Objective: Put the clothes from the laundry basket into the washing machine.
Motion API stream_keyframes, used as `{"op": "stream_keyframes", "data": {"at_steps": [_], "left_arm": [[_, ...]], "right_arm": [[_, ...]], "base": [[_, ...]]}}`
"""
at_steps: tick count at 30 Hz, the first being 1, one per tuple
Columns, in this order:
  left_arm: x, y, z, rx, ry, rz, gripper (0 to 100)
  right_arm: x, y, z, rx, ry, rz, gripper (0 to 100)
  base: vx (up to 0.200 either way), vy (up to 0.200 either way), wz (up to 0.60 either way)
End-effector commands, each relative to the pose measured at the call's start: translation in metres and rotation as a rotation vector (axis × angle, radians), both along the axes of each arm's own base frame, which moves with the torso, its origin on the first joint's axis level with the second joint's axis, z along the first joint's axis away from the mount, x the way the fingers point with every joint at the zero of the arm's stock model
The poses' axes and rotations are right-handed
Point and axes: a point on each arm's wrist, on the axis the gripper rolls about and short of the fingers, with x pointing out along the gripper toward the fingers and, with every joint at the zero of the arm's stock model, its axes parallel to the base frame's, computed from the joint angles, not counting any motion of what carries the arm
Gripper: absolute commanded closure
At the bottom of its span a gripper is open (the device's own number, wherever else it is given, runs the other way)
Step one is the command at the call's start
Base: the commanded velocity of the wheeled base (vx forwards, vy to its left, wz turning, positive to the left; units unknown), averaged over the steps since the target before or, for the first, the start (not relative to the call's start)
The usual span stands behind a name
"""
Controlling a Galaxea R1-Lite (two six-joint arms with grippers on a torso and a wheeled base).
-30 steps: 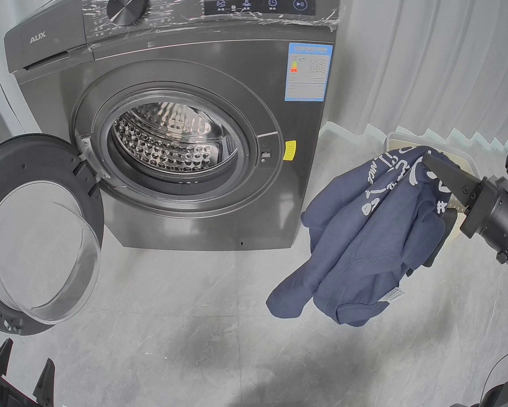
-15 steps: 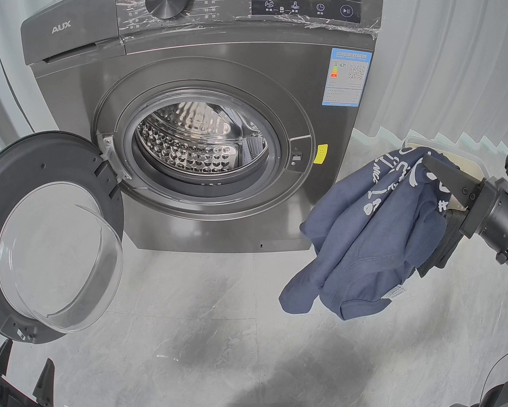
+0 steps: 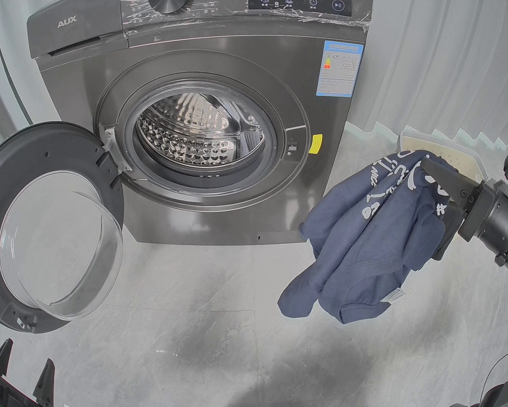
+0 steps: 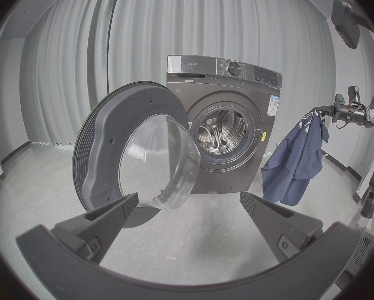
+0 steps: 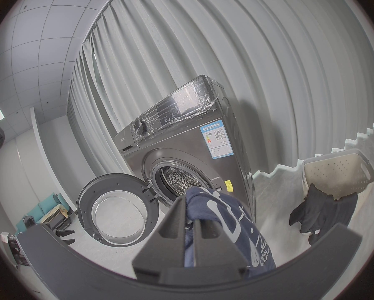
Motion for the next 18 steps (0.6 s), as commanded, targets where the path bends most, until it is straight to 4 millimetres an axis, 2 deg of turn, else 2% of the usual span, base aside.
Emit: {"op": "stream_keyframes", "data": {"at_steps": [1, 14, 18], "left_arm": [[0.0005, 0.0000, -0.0042, -0.001, 0.008, 0.000, 0], [0.0005, 0.0000, -0.0042, 0.001, 0.008, 0.000, 0], [0.0005, 0.0000, -0.0042, 0.001, 0.008, 0.000, 0]], "right_arm": [[0.0007, 0.0001, -0.0010, -0.002, 0.004, -0.002, 100], [0.0006, -0.0006, -0.0016, 0.003, 0.009, -0.004, 100], [0.0032, 0.0029, -0.0013, -0.010, 0.013, 0.010, 100]], "base": [[0.000, 0.200, 0.00], [0.000, 0.200, 0.00], [0.000, 0.000, 0.00]]}}
